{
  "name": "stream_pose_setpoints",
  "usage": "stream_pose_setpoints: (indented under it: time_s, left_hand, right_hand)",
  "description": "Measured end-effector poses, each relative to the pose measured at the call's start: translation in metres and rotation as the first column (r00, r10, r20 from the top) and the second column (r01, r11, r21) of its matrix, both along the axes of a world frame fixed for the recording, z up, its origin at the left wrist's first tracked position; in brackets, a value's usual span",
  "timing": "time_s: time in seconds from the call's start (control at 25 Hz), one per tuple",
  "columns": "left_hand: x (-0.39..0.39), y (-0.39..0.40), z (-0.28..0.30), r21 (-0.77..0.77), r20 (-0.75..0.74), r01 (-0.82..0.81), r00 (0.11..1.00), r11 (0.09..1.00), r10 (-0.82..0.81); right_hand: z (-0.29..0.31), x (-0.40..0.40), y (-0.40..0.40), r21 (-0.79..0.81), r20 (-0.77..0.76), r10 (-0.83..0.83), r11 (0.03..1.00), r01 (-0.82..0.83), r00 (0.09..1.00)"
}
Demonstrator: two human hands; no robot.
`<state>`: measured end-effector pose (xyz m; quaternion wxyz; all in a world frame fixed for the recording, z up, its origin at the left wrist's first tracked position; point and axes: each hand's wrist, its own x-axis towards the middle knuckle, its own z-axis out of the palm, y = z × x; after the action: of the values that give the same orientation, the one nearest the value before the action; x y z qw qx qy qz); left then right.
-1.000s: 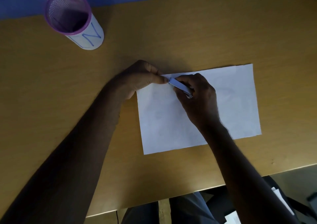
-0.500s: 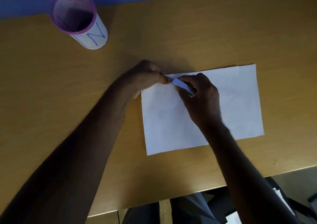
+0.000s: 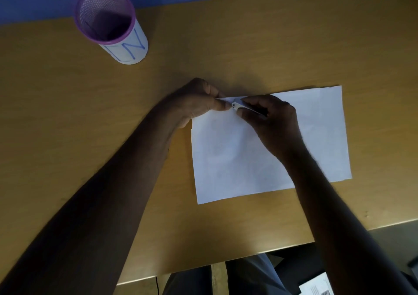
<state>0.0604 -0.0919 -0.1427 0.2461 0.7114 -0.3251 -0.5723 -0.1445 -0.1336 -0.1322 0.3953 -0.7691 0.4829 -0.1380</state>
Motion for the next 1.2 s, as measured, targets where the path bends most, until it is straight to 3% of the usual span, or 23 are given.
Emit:
stream_pose_setpoints:
  time_s: [0.24,0.44,0.68,0.88,1.2]
  left_hand:
    - [0.001,0.002,-0.001,0.014,-0.031,-0.022,0.999,1.000,0.022]
    - [0.003,0.005,-0.002,0.007,-0.087,-0.027,0.996,1.000,0.027]
    - [0.004,0.003,0.001,0.002,-0.102,-0.065,0.993,0.998,0.065]
    - [0.004,0.000,0.000,0.001,-0.088,-0.074,0.993,0.997,0.074]
    - [0.000,-0.001,-0.004,-0.031,-0.053,-0.057,0.997,0.998,0.055]
  right_hand:
    - [0.008,0.008,-0.019,0.431,0.070,-0.161,0.895,0.116,0.984]
    - [0.014,0.006,-0.033,0.552,0.131,-0.323,0.809,0.201,0.937]
    - [0.006,-0.006,-0.007,0.255,0.051,-0.147,0.958,0.130,0.988]
    - [0.005,-0.005,0.016,-0.002,0.058,-0.060,0.998,0.060,0.996]
    - [0.003,-0.001,0.021,-0.075,0.041,-0.073,0.994,0.076,0.996]
